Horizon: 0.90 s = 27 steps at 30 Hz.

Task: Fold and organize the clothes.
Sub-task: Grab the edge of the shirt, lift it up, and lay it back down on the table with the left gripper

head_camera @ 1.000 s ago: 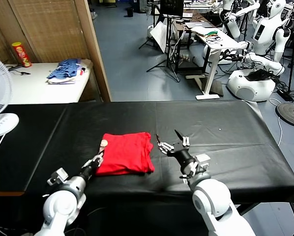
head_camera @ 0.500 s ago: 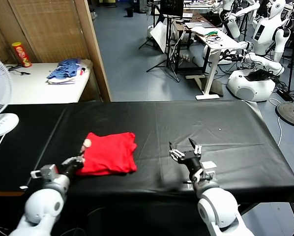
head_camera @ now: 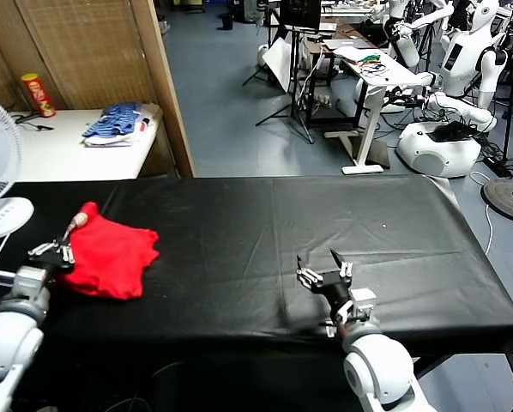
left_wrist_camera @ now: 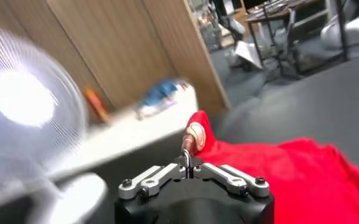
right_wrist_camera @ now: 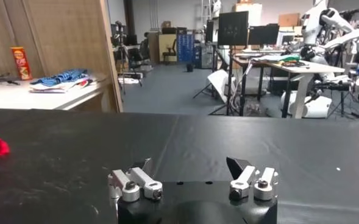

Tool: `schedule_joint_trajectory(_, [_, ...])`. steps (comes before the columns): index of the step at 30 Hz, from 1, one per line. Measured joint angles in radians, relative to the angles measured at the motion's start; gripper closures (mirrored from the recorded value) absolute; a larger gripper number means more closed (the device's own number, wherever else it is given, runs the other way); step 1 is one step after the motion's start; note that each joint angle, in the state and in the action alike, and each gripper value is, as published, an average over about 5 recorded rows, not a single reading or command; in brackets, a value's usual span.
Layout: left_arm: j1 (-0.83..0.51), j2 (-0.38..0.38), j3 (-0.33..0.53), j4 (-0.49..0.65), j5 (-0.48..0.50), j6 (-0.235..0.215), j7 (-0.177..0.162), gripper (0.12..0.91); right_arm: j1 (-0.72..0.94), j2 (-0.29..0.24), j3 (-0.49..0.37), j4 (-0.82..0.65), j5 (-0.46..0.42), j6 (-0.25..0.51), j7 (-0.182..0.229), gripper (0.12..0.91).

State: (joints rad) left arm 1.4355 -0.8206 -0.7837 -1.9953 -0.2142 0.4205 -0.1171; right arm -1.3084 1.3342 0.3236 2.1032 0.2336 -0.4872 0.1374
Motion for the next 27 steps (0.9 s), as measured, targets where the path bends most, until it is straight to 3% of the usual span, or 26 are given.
schedule_joint_trajectory(4, [0.003,-0.027,0.041,-0.073,0.019,0.002,-0.004,0.889,-0.011,-0.002,0.008,0.003,0.0,0.0,-0.002,0.227])
schedule_joint_trajectory(13, [-0.075,-0.177,0.275,-0.149,-0.268,0.032,-0.052,0.889,-0.04,-0.003,0.036,0.019,-0.003,-0.005,-0.006,0.227])
schedule_joint_trajectory(19, [-0.125,-0.285,0.42,-0.117,-0.316,0.016,-0.03,0.875,-0.047,-0.003,0.036,0.016,-0.003,-0.009,-0.016,0.227])
schedule_joint_trajectory(22, [-0.142,-0.334,0.464,-0.097,-0.343,-0.001,0.0,0.771,-0.039,-0.002,0.023,0.005,-0.001,-0.014,-0.018,0.227])
schedule_joint_trajectory(27, [-0.147,-0.386,0.505,-0.092,-0.347,-0.023,0.06,0.486,-0.014,-0.013,-0.009,-0.012,0.043,-0.034,-0.039,0.227])
